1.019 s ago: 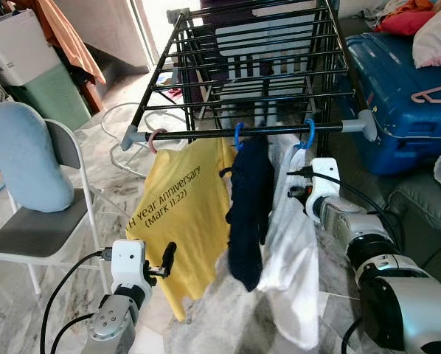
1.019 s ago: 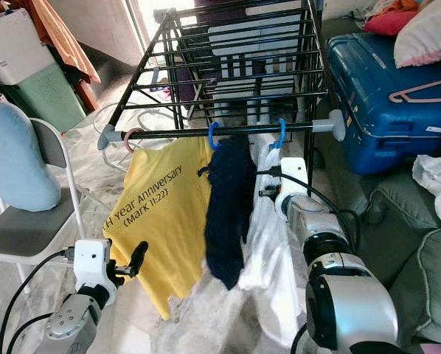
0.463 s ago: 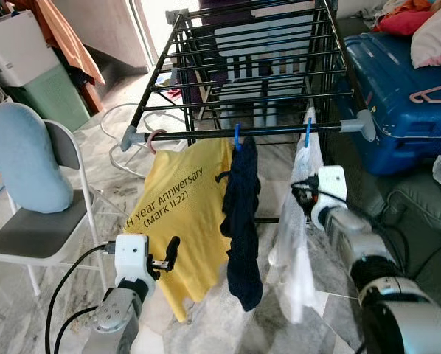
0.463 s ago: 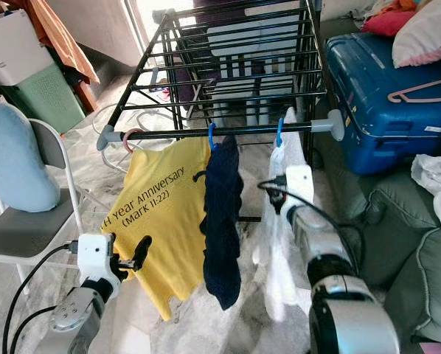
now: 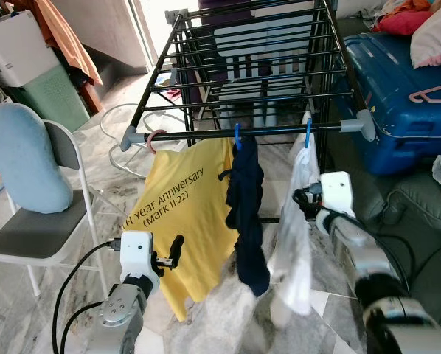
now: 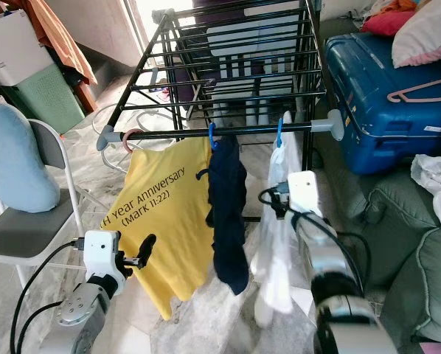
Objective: Hang hanger
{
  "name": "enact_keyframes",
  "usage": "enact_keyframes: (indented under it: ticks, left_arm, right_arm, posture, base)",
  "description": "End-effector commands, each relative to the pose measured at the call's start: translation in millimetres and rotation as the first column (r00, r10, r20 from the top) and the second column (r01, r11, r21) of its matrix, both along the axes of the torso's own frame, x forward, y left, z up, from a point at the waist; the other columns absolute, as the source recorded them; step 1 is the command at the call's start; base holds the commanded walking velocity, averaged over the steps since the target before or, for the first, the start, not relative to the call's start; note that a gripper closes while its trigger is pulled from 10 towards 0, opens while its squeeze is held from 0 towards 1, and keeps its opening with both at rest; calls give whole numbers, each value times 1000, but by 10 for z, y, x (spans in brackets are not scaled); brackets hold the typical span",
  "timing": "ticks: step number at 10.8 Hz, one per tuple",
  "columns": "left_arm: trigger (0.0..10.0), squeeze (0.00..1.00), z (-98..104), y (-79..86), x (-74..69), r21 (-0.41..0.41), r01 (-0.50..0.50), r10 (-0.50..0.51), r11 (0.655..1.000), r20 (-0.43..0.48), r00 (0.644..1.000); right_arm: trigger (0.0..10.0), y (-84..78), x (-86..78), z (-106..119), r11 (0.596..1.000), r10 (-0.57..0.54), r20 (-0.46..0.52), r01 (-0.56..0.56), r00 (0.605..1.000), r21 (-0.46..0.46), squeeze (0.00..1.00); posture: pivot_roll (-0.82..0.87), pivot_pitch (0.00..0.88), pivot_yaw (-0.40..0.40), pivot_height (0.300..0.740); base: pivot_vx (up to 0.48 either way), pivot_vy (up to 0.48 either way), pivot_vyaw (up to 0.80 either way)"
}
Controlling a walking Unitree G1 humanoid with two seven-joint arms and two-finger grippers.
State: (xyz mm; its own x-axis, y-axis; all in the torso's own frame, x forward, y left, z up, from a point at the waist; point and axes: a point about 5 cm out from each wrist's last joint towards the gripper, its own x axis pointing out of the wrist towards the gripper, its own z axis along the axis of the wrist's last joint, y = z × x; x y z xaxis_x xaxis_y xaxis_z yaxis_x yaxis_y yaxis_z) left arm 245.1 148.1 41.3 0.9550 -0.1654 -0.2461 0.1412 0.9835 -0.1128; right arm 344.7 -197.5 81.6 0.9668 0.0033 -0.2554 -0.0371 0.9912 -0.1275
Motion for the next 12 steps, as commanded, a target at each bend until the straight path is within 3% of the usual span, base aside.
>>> enact_keyframes:
  ticks: [1,4,12]
  left_arm:
    - [10000,0,5,62,20,4,-21,21,1000,5,1000]
    - [10000,0,2,32,50,-5,-32,32,999,9,999]
    - [10000,0,18,84,149,4,-52,52,999,6,999]
  right_arm:
    - [10000,53,8,39,1000,-1,31,1,1000,14,1000]
    - [10000,74,-163,-39,999,-8,82,12,997,-42,1000]
    - [10000,19,-249,59,997,-44,138,53,989,-62,1000]
  posture:
    - [-87,0,165,740]
    - [-96,0,161,740]
    - [-93,0,145,740]
  base:
    - [0,0,0]
    - [0,0,0]
    - [0,0,0]
